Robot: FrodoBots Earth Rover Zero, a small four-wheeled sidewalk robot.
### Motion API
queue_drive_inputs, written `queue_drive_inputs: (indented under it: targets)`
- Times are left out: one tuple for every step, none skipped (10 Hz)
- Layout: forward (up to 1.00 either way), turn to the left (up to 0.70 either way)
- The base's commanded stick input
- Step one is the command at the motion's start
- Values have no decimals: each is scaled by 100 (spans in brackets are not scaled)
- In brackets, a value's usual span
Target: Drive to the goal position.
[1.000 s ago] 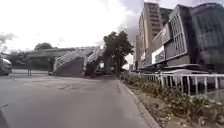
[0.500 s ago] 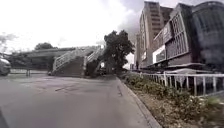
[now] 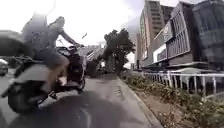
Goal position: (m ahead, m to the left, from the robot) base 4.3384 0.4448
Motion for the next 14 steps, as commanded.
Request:
queue_drive_inputs:
  targets:
    - [45, 0]
    - [45, 0]
    - [45, 0]
    - [45, 0]
    - [45, 0]
    - [45, 0]
    - [45, 0]
    - [45, 0]
    - [45, 0]
    - [45, 0]
    - [45, 0]
    - [45, 0]
    - [45, 0]
    - [45, 0]
